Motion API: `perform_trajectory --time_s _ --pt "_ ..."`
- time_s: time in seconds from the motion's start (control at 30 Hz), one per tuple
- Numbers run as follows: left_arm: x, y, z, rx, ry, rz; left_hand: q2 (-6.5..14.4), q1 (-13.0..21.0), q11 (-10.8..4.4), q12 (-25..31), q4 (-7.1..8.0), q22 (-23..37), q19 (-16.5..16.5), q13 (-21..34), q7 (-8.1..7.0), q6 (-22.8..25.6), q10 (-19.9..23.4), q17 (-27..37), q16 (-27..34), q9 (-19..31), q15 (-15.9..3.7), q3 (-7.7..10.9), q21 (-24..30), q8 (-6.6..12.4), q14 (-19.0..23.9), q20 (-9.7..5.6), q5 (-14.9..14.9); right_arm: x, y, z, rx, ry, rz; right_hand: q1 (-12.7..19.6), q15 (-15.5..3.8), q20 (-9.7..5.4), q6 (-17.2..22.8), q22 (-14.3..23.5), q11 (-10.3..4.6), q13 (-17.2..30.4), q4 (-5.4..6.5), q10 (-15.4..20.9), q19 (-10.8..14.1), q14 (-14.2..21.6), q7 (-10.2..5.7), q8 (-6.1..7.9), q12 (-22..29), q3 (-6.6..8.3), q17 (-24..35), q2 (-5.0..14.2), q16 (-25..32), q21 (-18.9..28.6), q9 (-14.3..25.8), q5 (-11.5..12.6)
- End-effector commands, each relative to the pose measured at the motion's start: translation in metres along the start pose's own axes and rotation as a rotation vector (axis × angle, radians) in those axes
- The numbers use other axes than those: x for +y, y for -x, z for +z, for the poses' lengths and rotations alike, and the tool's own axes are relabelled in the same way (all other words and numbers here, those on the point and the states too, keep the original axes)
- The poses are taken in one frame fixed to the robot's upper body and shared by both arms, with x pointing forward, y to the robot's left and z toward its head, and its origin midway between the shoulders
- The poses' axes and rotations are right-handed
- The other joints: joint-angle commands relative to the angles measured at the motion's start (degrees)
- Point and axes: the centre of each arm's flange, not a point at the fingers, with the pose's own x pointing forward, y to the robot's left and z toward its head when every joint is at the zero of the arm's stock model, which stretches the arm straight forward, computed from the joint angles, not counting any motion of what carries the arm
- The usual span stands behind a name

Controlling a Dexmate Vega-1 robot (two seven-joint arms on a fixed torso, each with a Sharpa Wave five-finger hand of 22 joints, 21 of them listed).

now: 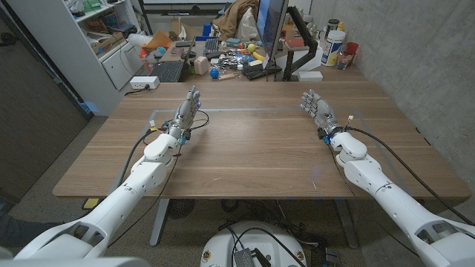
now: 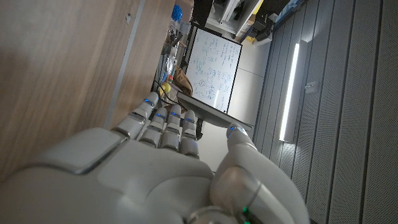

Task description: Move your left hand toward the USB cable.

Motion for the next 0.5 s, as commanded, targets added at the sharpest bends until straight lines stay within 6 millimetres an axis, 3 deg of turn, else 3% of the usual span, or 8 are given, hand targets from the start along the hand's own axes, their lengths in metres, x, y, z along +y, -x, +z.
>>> perform_trajectory --time_s 0.03,0.5 --pt "-0.0014 -0.0008 -0.0007 0.008 -0.005 -0.002 0.18 0.68 0.0 0.29 0.31 0.28 -0.55 0.31 0.4 -0.19 -0.68 0.22 0.18 0.31 -0.11 0.04 0.21 0.34 -0.63 -2.86 0.18 -0.0015 -0.0026 -0.0004 0.002 -0.006 0.002 0.59 -0.09 -0.8 0.42 0.12 -0.04 0.18 0.03 0.39 0.45 0.49 0.09 0.27 0.14 0.51 0.22 0.01 0.43 0.27 0.29 0.35" --pt "-0.0018 -0.0002 0.0024 0.002 -0.005 -0.014 0.37 0.9 0.0 0.13 0.25 0.29 -0.79 0.32 0.34 -0.2 -0.76 0.23 0.11 0.33 -0.09 -0.05 0.07 0.18 -0.66 -2.39 0.14 -0.0037 -0.0046 0.0014 -0.004 -0.007 -0.003 0.59 0.01 -0.71 0.43 0.13 0.0 0.19 -0.01 0.41 0.43 0.5 -0.03 0.24 0.1 0.46 0.22 0.04 0.43 0.11 0.29 0.31"
